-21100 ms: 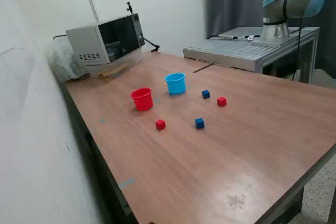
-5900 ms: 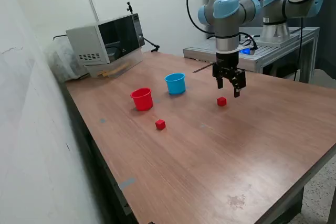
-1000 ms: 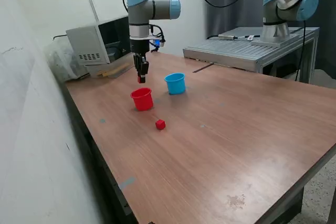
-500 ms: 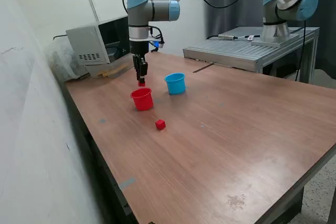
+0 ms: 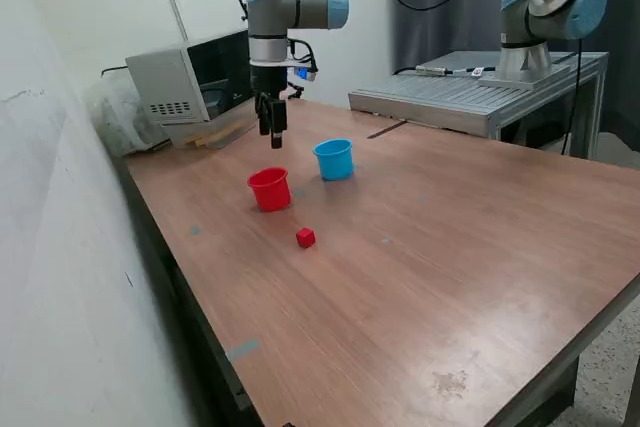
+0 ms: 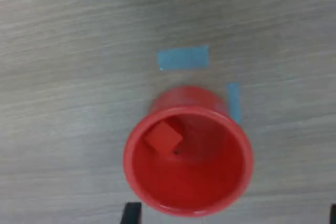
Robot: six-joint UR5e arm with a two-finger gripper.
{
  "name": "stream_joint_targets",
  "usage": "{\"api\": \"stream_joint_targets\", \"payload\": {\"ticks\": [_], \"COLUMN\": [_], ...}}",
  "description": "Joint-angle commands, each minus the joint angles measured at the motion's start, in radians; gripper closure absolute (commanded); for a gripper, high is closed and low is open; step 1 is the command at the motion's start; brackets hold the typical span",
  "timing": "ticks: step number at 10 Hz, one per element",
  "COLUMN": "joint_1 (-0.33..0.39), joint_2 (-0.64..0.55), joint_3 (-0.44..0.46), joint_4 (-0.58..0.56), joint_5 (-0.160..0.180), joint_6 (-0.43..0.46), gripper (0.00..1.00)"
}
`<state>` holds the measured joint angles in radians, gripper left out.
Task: Place red objects in the red bin, and blue objects in the blue bin.
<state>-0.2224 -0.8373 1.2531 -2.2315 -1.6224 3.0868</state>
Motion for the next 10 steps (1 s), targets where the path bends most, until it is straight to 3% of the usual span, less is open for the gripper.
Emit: {"api": "stream_joint_targets", "payload": {"ticks": [1,5,9,10], "joint_1": [0.058,0.211,0.267,0.271], "joint_2": [-0.135,-0.330,-0.341,-0.324], "joint_3": [0.081,0.181,0.200,0.200], "joint_4": [0.003,0.076,0.070,0.050], "joint_5": [0.004,0.013,0.016,0.035], "joint_6": [-0.005,-0.131,-0.129,-0.129], "gripper": [0.00,0.00,0.00,0.00]}}
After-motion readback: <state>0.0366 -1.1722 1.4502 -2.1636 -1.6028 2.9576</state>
